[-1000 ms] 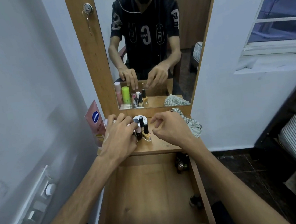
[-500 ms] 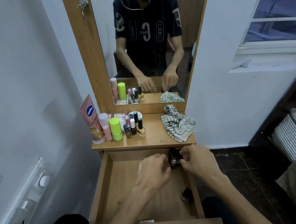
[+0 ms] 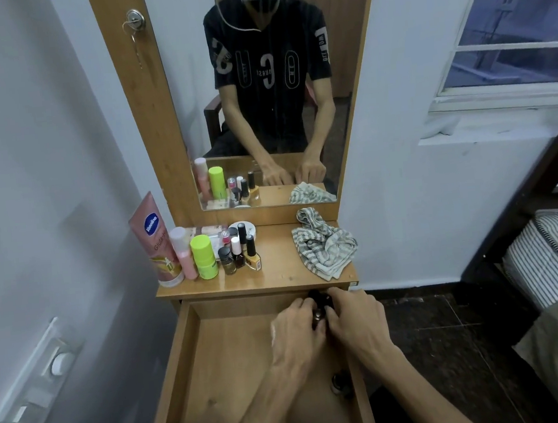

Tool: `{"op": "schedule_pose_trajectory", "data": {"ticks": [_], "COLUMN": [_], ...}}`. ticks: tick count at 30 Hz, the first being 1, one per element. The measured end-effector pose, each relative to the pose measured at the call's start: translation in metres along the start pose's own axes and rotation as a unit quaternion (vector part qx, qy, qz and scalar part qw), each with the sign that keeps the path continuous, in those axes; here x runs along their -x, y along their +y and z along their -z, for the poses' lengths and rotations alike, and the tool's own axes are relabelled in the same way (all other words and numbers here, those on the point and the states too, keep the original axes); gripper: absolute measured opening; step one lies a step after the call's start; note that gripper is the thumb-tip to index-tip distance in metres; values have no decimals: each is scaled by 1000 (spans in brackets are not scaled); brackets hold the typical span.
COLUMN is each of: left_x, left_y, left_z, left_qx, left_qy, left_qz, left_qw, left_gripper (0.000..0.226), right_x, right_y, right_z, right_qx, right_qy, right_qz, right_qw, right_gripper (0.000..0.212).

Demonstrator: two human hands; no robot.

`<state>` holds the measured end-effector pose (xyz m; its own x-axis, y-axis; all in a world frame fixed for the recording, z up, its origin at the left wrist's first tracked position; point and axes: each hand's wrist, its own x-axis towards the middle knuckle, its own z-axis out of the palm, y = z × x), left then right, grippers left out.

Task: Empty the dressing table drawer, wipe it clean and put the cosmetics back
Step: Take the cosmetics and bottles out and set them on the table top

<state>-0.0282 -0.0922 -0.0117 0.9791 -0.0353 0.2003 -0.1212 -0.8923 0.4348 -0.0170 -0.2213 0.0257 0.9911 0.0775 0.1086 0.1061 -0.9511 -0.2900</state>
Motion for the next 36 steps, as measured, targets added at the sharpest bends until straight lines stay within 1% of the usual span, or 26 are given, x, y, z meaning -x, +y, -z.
{"op": "schedule_pose_trajectory", "data": {"ticks": [6,10,13,16,19,22,25,29,33,36], "left_x": [0,5,13,22,26,20,6,-14,-27,-34], "left_y": [-3,-7,-13,-24,-38,-52,-63,-77,-90,-93], "left_z": [-3,-2,6,26,60,97,127,146,149,150], "left_qx": [12,24,40,62,90,96,97,85,51,15], "left_qy": [5,12,29,65,114,145,163,144,103,93], "left_qz": [-2,-12,-22,-21,-27,-49,-51,-50,-48,-62], "left_qw": [1000,1000,999,996,989,984,981,985,992,994], "left_gripper": [27,27,28,22,16,18,17,24,29,31], "right_x": [-6,-3,3,9,9,-4,-24,-49,-64,-73], "right_y": [4,5,5,2,-11,-34,-61,-93,-113,-120], "right_z": [-3,1,8,19,36,51,59,56,54,57], "right_qx": [-12,-37,-66,-108,-167,-220,-231,-225,-197,-168], "right_qy": [5,0,0,9,24,22,38,48,21,12], "right_qz": [-6,-13,-14,-7,23,73,115,136,149,158], "right_qw": [1000,999,998,994,985,973,965,964,969,973], "right_gripper": [16,17,18,15,10,6,12,16,17,20]}}
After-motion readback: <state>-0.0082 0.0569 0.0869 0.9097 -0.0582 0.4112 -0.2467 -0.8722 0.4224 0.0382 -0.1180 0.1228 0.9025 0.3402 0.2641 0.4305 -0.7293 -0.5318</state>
